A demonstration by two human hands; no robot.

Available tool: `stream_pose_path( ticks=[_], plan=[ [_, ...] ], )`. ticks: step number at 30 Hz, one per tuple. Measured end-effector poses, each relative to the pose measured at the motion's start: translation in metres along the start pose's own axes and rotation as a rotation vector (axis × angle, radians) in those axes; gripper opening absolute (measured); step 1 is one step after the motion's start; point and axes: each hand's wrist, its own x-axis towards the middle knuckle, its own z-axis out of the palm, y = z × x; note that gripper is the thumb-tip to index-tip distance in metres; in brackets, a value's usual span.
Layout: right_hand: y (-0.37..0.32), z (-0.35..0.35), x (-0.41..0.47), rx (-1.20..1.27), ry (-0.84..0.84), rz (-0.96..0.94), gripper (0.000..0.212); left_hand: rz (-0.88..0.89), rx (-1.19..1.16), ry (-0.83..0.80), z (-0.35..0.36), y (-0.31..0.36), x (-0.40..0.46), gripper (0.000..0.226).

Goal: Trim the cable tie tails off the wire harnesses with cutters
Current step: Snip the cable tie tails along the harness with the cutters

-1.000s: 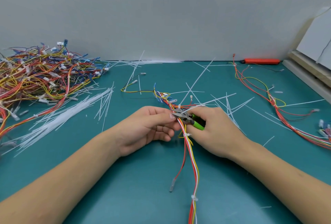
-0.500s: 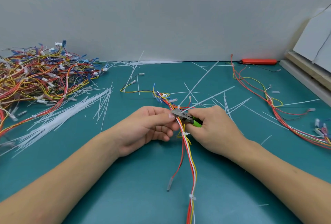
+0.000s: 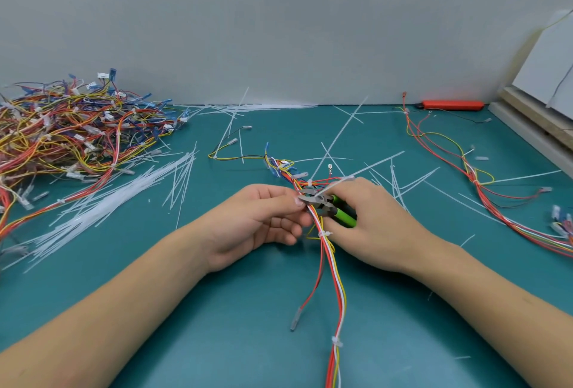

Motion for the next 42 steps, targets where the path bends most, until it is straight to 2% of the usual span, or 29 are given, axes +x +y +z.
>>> stream_pose_path(
  ticks=[7, 14, 18, 24, 27, 32, 36, 42],
  plan=[
    [0.002, -0.006, -0.007, -0.053, -0.093, -0.007, 0.061, -0.005, 0.006, -0.013, 0.001, 0.001, -0.002, 0.013],
    [0.012, -0.017, -0.01, -0.156, -0.211, 0.009, 0.064, -0.013, 0.003, -0.003, 0.001, 0.002, -0.002, 0.013],
    [0.018, -0.023, -0.015, -0.273, -0.232, 0.087, 0.067, -0.018, 0.006, 0.006, 0.001, 0.001, -0.003, 0.013],
    [0.016, -0.019, -0.014, -0.331, -0.148, 0.088, 0.049, -0.012, -0.015, 0.023, 0.001, 0.001, -0.001, 0.012],
    [0.015, -0.018, -0.012, -0.302, -0.112, 0.071, 0.042, -0.006, -0.041, 0.028, -0.001, 0.001, 0.0, 0.013],
    [0.012, -0.017, -0.012, -0.217, -0.018, 0.069, 0.042, 0.001, -0.098, 0.017, -0.007, 0.001, 0.0, 0.015],
    [0.008, -0.019, -0.01, -0.149, 0.096, 0.078, 0.029, -0.008, -0.132, 0.002, -0.01, 0.0, 0.0, 0.017],
    [0.003, -0.013, -0.013, -0.069, 0.175, 0.108, 0.045, -0.037, -0.193, 0.002, -0.014, 0.0, 0.001, 0.015]
  ],
)
